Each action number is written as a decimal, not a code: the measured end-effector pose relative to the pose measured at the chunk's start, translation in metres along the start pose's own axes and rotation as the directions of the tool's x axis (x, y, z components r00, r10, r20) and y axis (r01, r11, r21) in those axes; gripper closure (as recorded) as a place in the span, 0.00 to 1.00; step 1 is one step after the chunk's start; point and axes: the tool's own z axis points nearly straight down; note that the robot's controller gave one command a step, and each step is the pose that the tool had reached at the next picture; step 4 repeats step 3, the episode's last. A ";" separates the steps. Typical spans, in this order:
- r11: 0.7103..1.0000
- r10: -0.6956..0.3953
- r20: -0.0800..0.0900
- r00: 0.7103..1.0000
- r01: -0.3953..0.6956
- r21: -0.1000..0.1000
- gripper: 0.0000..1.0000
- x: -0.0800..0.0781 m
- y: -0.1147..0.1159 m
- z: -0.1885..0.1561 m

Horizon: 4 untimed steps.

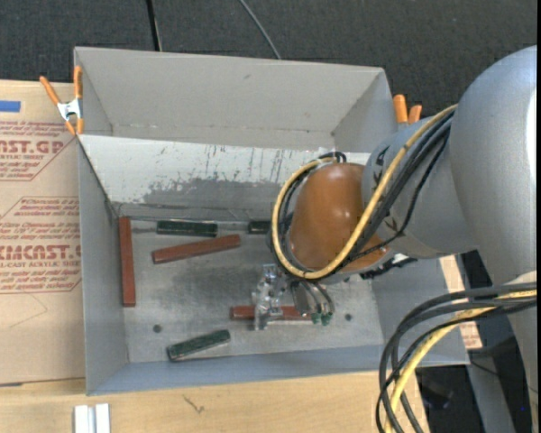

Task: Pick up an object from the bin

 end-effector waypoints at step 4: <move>0.874 -0.486 -0.007 0.874 0.486 -0.002 1.00 -0.086 -0.067 -0.250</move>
Offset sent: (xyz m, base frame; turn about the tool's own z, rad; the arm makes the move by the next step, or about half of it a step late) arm 0.0000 0.0000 0.0000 0.0000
